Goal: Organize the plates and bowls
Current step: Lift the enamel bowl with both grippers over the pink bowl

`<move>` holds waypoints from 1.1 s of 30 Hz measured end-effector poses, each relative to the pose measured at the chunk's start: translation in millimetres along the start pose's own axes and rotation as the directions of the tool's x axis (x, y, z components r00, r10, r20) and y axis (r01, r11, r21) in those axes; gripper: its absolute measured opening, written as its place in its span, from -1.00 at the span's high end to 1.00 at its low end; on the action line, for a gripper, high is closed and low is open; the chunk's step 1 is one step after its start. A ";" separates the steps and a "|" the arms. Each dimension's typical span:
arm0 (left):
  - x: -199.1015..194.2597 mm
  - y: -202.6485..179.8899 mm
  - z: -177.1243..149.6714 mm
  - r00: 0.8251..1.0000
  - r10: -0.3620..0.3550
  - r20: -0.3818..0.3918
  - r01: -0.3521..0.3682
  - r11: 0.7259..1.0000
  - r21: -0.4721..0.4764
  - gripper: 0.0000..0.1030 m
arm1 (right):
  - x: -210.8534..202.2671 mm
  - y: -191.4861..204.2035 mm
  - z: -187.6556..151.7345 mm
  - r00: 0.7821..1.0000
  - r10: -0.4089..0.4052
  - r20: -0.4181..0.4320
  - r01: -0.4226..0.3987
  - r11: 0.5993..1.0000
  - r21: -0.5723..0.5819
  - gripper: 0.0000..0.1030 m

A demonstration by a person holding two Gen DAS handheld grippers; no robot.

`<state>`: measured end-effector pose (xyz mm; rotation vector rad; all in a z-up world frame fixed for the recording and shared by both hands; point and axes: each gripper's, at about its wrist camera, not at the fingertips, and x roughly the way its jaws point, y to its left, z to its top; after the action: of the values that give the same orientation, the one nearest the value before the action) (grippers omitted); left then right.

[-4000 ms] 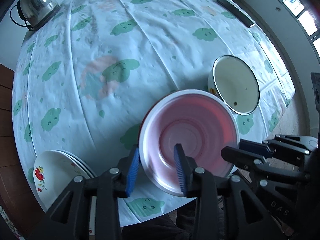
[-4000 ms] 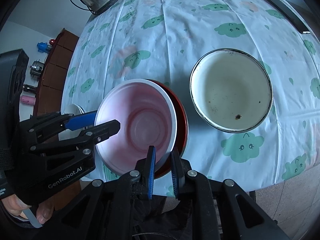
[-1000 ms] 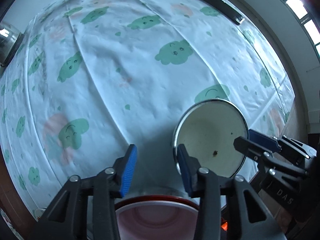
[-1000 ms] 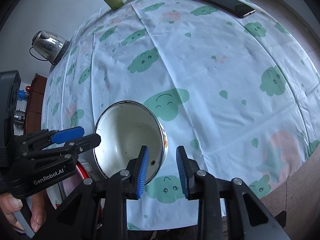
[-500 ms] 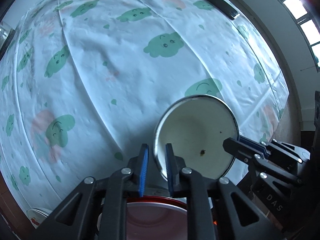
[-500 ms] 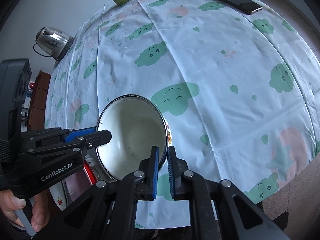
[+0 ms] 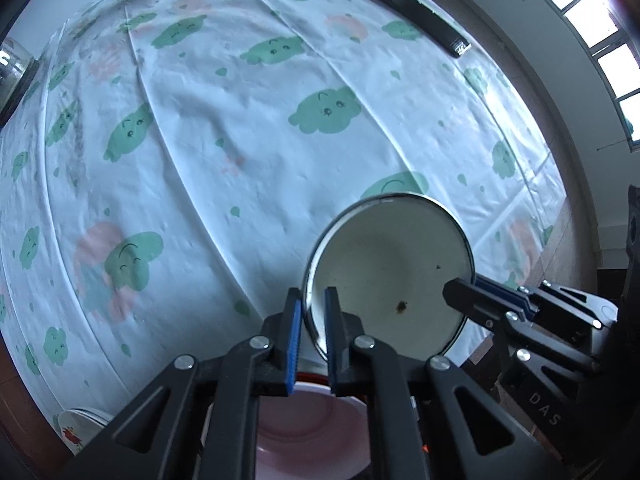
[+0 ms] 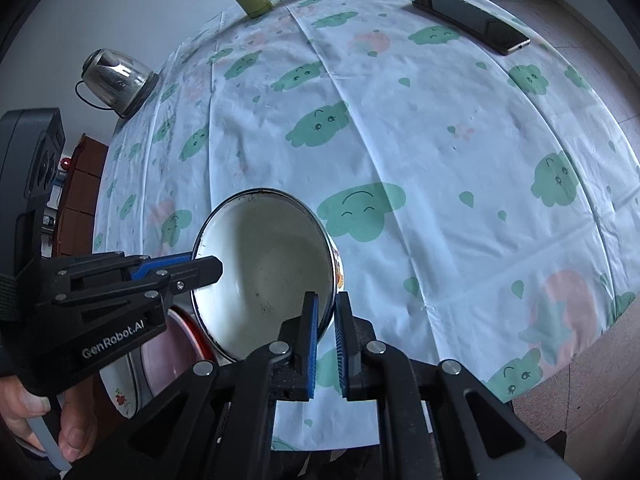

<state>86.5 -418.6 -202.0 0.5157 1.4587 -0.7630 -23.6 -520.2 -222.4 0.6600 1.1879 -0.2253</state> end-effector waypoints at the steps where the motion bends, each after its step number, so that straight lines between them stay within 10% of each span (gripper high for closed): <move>1: -4.2 3.3 -1.2 1.000 -0.002 0.003 0.002 1.000 -0.001 0.85 | -2.3 1.2 -0.1 1.000 0.003 -0.001 -0.003 1.000 -0.003 0.82; 33: -79.2 28.9 -60.3 0.996 0.016 0.086 -0.008 0.996 -0.092 0.85 | -51.6 62.0 -22.0 0.997 0.072 0.006 -0.070 0.982 -0.175 0.81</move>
<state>70.4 -343.8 -132.0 0.4159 1.4019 -0.6975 -29.6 -467.1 -158.1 0.5450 1.1550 -0.0639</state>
